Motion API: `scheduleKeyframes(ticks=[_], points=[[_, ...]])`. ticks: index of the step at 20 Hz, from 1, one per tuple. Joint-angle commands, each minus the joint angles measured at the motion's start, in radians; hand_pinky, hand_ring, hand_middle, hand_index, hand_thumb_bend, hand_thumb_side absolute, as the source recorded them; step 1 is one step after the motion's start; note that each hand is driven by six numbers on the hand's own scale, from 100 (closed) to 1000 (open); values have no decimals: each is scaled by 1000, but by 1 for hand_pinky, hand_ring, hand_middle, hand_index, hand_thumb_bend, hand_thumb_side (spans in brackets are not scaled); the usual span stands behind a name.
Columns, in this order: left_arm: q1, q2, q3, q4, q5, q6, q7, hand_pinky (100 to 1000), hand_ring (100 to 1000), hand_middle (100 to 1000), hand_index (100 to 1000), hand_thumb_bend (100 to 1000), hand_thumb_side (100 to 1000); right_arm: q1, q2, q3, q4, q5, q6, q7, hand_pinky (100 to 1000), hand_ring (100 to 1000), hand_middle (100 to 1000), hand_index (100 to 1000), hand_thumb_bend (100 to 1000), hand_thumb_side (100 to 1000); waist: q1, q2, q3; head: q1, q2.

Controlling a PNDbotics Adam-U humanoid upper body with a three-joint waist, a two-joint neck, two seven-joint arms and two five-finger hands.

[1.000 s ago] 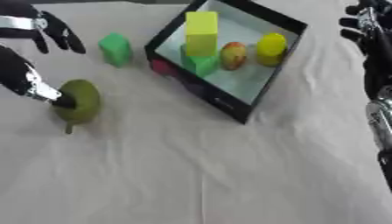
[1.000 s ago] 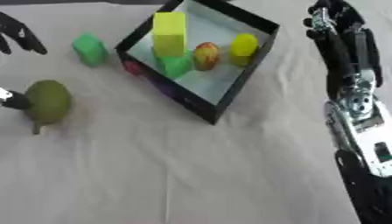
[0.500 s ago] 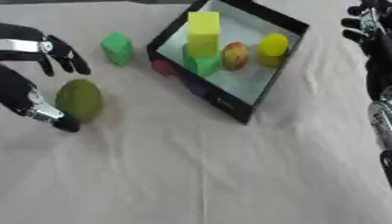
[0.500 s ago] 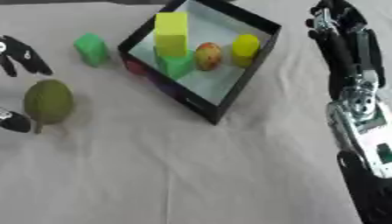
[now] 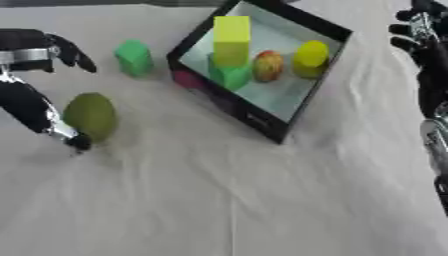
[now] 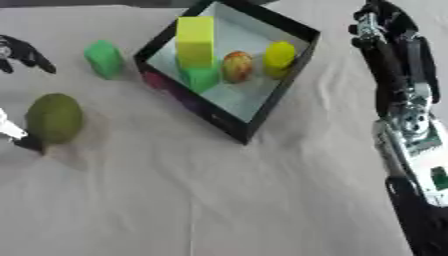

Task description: Pick up objects on the table and place them in the box.

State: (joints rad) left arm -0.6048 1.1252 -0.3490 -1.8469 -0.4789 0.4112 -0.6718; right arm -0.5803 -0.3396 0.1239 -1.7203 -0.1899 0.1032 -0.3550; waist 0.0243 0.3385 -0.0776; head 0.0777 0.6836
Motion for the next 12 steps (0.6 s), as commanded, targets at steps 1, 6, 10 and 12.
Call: scheduleKeyframes(ticks=[1, 6, 10, 12], points=[[-27, -4, -11, 51, -40, -1, -5, 815, 892, 826, 877, 850, 430, -16, -12, -2, -20, 2, 0, 2, 805, 765, 713, 830, 100, 567, -1, -20, -2, 7, -8], [-65, -56, -36, 151, -72, -12, 11, 800, 878, 810, 864, 804, 390, -17, -10, 0, -20, 2, 1, 5, 805, 766, 712, 830, 100, 566, -4, -19, -4, 14, -8], [-92, -93, -53, 225, -90, -27, 9, 802, 879, 812, 866, 806, 395, -18, -9, 1, -21, 2, 2, 7, 805, 766, 712, 830, 100, 567, -4, -19, -5, 16, -7], [-105, -110, -64, 259, -103, -40, -1, 795, 873, 803, 858, 797, 400, -18, -8, 2, -21, 2, 2, 7, 805, 766, 713, 830, 100, 567, -4, -20, -6, 17, -7]])
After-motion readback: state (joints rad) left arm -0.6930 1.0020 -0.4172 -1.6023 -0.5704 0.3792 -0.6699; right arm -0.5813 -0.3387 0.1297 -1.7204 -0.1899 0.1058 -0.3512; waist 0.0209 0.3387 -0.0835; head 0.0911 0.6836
